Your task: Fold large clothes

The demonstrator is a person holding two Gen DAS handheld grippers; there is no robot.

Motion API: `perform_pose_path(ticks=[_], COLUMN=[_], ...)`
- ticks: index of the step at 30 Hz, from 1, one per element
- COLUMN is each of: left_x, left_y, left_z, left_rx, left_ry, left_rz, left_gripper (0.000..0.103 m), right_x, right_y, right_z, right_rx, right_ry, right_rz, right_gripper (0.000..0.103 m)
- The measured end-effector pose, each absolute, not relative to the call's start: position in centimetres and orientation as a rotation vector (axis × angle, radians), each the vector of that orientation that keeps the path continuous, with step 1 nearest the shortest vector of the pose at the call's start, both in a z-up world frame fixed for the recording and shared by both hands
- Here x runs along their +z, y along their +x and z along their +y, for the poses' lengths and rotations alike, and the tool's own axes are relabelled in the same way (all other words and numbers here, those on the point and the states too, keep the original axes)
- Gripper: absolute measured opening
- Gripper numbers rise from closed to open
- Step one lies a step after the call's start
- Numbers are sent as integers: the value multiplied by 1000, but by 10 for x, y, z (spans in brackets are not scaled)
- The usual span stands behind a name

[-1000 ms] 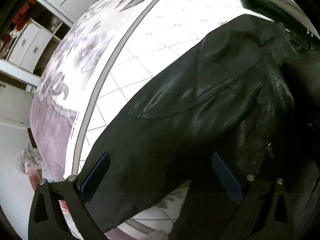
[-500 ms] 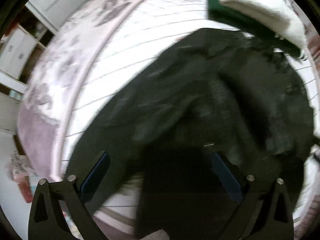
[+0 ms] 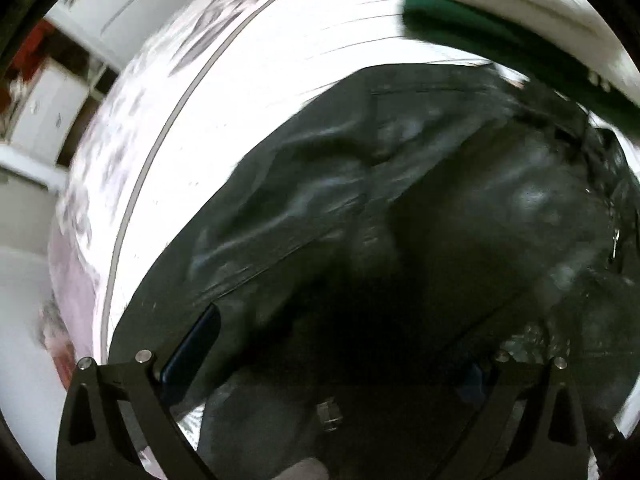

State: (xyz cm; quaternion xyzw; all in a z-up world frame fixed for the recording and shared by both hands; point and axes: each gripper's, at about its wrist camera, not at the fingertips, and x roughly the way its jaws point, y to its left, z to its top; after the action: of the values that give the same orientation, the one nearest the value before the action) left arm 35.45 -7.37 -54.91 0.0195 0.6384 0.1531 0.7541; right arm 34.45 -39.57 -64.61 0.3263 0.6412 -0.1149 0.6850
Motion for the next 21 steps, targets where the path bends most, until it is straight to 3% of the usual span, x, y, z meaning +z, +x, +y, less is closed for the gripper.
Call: perform_pose_path(ticks=[8, 15, 21], left_x=[-543, -525, -555], left_y=[324, 249, 154], left_z=[-34, 14, 115], left_rx=[471, 529, 634], left_ry=[20, -260, -695], left_rz=[1385, 1409, 1434], left_gripper=[103, 103, 103], right_x=[-624, -594, -592], right_y=[344, 340, 359], right_z=[-387, -374, -313], right_rx=[-225, -122, -9], right_ry=[609, 578, 459], right_rz=[1468, 1462, 1528], right_gripper=[75, 75, 75])
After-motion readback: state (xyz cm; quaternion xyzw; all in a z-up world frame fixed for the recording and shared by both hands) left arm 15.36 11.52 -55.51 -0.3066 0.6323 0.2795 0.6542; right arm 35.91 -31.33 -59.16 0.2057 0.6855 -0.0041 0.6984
